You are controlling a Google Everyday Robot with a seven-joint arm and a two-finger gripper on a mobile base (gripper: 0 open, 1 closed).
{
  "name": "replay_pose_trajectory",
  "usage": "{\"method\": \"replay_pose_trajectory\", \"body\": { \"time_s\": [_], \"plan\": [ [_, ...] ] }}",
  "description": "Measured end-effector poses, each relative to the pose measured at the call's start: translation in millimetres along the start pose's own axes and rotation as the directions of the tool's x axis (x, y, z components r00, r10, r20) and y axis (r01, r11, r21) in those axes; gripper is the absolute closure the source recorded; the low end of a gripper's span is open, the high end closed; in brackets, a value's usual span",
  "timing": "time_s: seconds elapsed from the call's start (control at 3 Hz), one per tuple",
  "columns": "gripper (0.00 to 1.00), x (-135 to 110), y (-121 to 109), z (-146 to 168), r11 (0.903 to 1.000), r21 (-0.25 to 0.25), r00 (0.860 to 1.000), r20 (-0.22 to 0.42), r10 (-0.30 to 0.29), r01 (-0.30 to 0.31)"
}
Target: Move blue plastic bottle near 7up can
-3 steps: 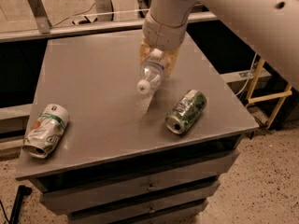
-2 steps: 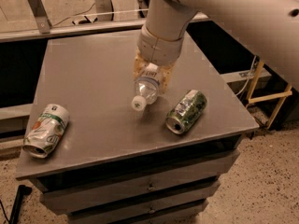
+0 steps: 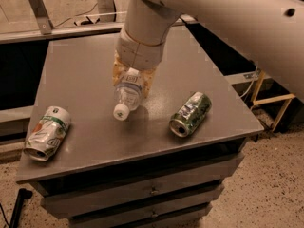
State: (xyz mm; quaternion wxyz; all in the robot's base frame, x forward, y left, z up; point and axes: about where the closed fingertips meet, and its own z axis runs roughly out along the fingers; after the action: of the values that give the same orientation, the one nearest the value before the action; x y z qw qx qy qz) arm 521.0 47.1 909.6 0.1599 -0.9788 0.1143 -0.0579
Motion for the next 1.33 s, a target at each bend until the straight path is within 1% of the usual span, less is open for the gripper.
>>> {"method": "replay_pose_trajectory", "body": {
  "time_s": [0.33,0.67,1.0,1.33],
  "plan": [
    [0.97,-31,-42,8,0.9939,0.028,0.994,0.018,-0.107,0.106],
    [0.75,-42,-60,19,0.9890,0.015,0.988,0.038,-0.148,0.147],
    [0.51,-42,-65,41,0.9900,-0.019,0.987,0.077,-0.138,0.140],
    [0.28,-44,-71,52,0.9910,-0.024,0.986,0.104,-0.129,0.132]
  ]
}}
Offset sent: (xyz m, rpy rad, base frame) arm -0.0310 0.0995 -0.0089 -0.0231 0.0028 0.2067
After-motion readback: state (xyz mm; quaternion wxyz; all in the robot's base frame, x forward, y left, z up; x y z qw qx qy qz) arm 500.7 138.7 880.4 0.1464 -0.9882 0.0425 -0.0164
